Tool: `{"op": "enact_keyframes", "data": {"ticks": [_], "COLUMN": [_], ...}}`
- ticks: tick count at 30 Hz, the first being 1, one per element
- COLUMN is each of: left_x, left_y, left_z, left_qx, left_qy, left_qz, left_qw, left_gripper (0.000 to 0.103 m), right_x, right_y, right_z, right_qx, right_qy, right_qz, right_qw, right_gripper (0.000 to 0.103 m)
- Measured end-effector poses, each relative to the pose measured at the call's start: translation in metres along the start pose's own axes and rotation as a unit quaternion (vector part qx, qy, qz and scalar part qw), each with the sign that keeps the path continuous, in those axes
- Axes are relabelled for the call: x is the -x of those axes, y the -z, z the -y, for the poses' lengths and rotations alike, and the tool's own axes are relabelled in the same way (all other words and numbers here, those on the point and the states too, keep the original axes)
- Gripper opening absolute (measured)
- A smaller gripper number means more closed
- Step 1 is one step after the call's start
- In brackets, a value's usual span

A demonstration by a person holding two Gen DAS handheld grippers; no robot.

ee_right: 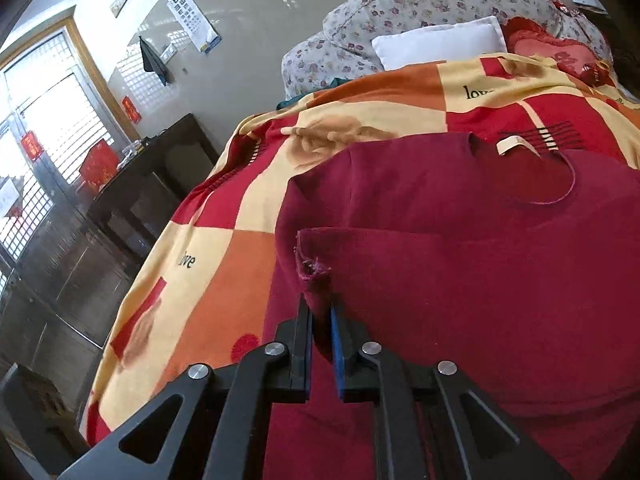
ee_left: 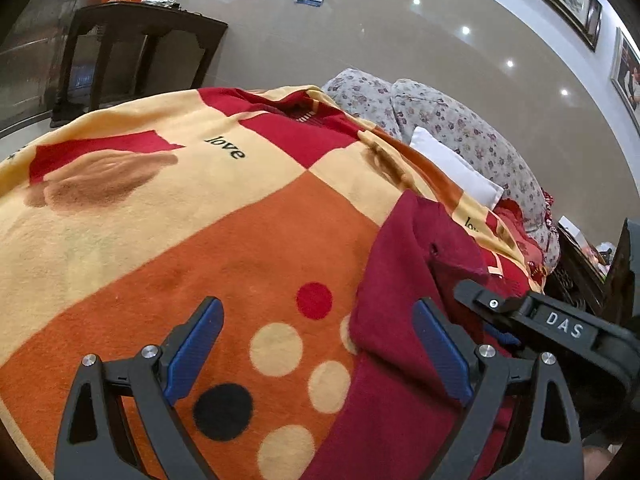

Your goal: Fold small clothes

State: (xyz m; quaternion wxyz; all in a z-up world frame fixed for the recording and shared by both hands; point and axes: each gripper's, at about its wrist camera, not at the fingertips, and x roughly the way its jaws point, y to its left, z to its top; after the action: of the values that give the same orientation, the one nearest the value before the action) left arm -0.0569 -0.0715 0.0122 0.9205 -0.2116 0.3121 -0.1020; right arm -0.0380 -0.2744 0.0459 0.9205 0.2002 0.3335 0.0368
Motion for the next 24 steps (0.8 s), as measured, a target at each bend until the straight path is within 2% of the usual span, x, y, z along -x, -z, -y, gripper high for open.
{"op": "enact_keyframes", "data": {"ticks": [1, 2, 3, 5, 6, 8, 9, 11, 13, 15, 16, 18, 20, 23, 24], "left_x": [0.0, 0.0, 0.0, 0.002, -0.001, -0.008, -0.011, -0.014, -0.021, -0.028, -0.031, -0.038, -0.042, -0.039, -0.038], "left_y": [0.0, 0.001, 0.001, 0.001, 0.001, -0.001, -0.002, -0.003, -0.007, -0.011, -0.012, -0.015, -0.012, -0.008, -0.008], "left_z": [0.001, 0.003, 0.005, 0.013, 0.021, 0.035, 0.044, 0.053, 0.061, 0.062, 0.06, 0.056, 0.054, 0.055, 0.057], "left_qx": [-0.003, -0.007, -0.012, -0.032, -0.055, -0.089, -0.116, -0.143, -0.163, -0.165, -0.157, -0.135, -0.13, -0.136, -0.139], "left_qy": [0.003, 0.009, 0.018, 0.059, 0.096, 0.141, 0.165, 0.19, 0.202, 0.204, 0.206, 0.226, 0.234, 0.236, 0.236], "left_qz": [0.0, -0.003, -0.004, -0.004, -0.017, -0.042, -0.047, -0.051, -0.052, -0.056, -0.059, -0.074, -0.082, -0.075, -0.071], "left_qw": [1.0, 0.9999, 0.9998, 0.9978, 0.9938, 0.9852, 0.9783, 0.97, 0.9644, 0.9632, 0.9641, 0.9619, 0.9599, 0.9593, 0.9592], "left_gripper": [0.095, 0.095, 0.095, 0.095, 0.095, 0.095, 0.095, 0.095, 0.095, 0.093, 0.09, 0.063, 0.046, 0.034, 0.034], "right_x": [0.002, 0.008, 0.017, 0.041, 0.052, 0.079, 0.087, 0.108, 0.124, 0.139, 0.144, 0.146, 0.144, 0.142, 0.14], "right_y": [0.002, 0.003, 0.004, 0.009, 0.012, 0.027, 0.032, 0.055, 0.074, 0.093, 0.101, 0.109, 0.111, 0.111, 0.111], "right_z": [-0.001, -0.001, 0.0, 0.001, 0.003, 0.013, 0.015, 0.028, 0.044, 0.065, 0.077, 0.096, 0.113, 0.108, 0.105], "right_qx": [0.0, 0.0, 0.003, 0.009, 0.015, 0.027, 0.036, 0.059, 0.063, 0.045, 0.026, -0.01, -0.048, -0.038, -0.029], "right_qy": [0.005, 0.006, 0.007, 0.01, 0.018, 0.082, 0.103, 0.146, 0.163, 0.167, 0.164, 0.157, 0.153, 0.16, 0.166], "right_qz": [-0.001, 0.0, 0.006, 0.016, 0.018, 0.007, 0.002, -0.001, 0.001, 0.014, 0.025, 0.036, 0.033, 0.032, 0.029], "right_qw": [1.0, 1.0, 1.0, 1.0, 1.0, 0.996, 0.994, 0.987, 0.985, 0.985, 0.986, 0.987, 0.986, 0.986, 0.985], "right_gripper": [0.044, 0.063, 0.066, 0.066, 0.068, 0.073, 0.074, 0.077, 0.077, 0.078, 0.078, 0.078, 0.078, 0.081, 0.083]}}
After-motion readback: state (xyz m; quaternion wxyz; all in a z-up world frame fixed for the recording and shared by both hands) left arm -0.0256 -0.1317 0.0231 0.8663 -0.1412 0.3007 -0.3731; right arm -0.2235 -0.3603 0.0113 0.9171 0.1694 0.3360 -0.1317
